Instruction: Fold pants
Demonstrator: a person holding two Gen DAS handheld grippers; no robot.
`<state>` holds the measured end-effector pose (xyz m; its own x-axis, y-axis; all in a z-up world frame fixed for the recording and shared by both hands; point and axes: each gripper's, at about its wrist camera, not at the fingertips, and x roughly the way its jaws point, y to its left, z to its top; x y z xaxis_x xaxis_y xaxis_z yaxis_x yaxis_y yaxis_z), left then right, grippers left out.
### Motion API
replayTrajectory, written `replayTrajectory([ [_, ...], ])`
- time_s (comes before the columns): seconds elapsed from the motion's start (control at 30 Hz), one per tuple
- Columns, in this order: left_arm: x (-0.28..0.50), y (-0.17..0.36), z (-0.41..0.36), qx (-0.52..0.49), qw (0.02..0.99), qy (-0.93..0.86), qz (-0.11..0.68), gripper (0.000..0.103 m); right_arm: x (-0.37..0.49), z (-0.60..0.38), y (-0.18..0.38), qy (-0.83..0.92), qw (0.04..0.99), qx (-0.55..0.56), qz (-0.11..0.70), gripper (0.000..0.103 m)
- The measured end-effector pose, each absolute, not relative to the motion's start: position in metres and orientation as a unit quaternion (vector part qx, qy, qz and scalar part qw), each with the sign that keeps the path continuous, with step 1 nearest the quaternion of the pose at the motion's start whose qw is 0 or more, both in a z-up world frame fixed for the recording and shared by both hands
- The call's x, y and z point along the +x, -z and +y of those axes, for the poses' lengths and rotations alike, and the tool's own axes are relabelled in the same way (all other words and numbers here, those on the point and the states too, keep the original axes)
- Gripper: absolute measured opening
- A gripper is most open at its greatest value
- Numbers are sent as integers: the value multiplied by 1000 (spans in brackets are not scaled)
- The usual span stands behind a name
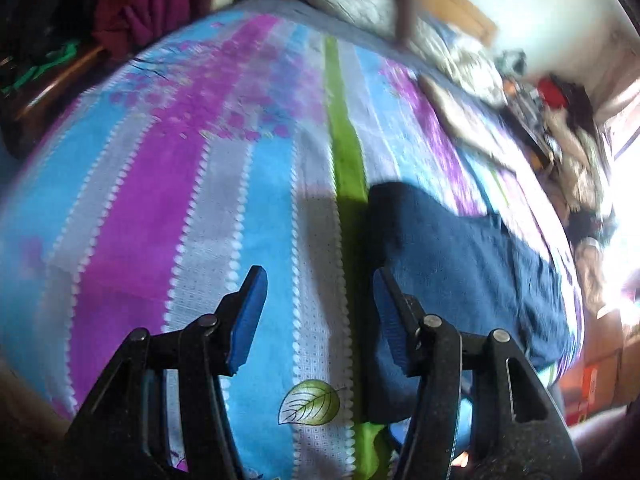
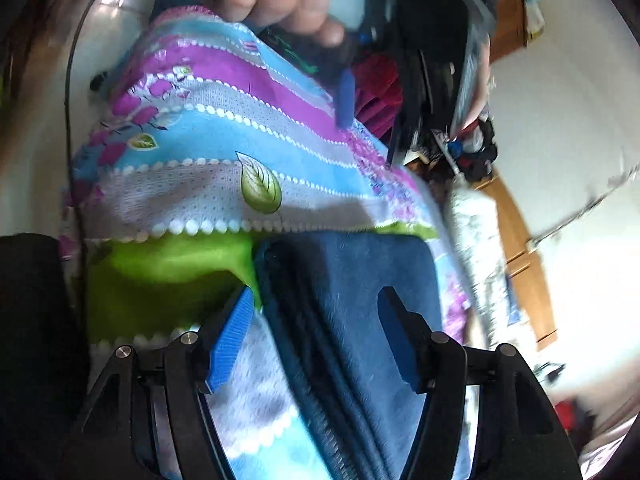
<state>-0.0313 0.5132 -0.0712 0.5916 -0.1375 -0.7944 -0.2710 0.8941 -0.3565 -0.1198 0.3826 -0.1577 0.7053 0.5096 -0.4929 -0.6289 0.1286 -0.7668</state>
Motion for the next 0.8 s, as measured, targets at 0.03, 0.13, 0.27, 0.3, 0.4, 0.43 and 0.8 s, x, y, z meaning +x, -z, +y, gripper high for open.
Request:
replayTrajectory([
  [0.03, -28, 76, 510, -221, 858, -29, 463, 56, -120, 386, 159, -376, 749, -543, 53, 62],
  [0.13, -15, 87, 504, -201, 845, -4, 496, 56, -118, 401, 162, -366, 742, -558, 62, 57],
  [0.27, 5, 96, 513, -229, 828, 21, 512, 56, -119, 407, 166, -359, 738, -568, 66, 51],
  [0.3, 10, 97, 515, -234, 824, 23, 515, 56, -120, 406, 165, -361, 737, -568, 67, 50],
  [0.4, 17, 94, 516, -229, 826, 11, 514, 56, -114, 392, 142, -408, 743, -516, 128, 49],
  [0.43, 15, 93, 516, -232, 828, 14, 510, 56, -108, 380, 124, -432, 756, -471, 141, 49],
  [0.8, 31, 69, 446, -302, 851, 171, 395, 70, 166, 208, 92, -461, 779, 128, 405, 50],
])
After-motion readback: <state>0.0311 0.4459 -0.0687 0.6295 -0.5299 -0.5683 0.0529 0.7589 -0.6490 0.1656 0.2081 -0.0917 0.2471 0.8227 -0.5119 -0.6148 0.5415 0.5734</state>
